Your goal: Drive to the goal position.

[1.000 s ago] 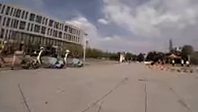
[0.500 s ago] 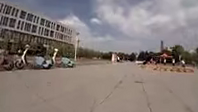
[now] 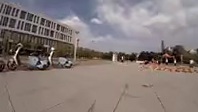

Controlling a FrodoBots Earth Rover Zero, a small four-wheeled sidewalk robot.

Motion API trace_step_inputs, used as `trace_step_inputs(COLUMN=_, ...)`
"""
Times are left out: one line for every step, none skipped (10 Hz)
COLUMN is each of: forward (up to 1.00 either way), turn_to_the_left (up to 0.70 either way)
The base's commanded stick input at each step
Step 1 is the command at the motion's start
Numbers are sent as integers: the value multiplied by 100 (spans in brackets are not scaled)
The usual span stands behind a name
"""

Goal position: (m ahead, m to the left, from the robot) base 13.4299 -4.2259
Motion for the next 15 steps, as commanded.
trace_step_inputs(forward=100, turn_to_the_left=0)
trace_step_inputs(forward=100, turn_to_the_left=0)
trace_step_inputs(forward=100, turn_to_the_left=0)
trace_step_inputs(forward=98, turn_to_the_left=0)
trace_step_inputs(forward=95, turn_to_the_left=0)
trace_step_inputs(forward=93, turn_to_the_left=0)
trace_step_inputs(forward=91, turn_to_the_left=0)
trace_step_inputs(forward=95, turn_to_the_left=0)
trace_step_inputs(forward=100, turn_to_the_left=0)
trace_step_inputs(forward=97, turn_to_the_left=0)
trace_step_inputs(forward=90, turn_to_the_left=0)
trace_step_inputs(forward=88, turn_to_the_left=0)
trace_step_inputs(forward=89, turn_to_the_left=0)
trace_step_inputs(forward=89, turn_to_the_left=0)
trace_step_inputs(forward=89, turn_to_the_left=0)
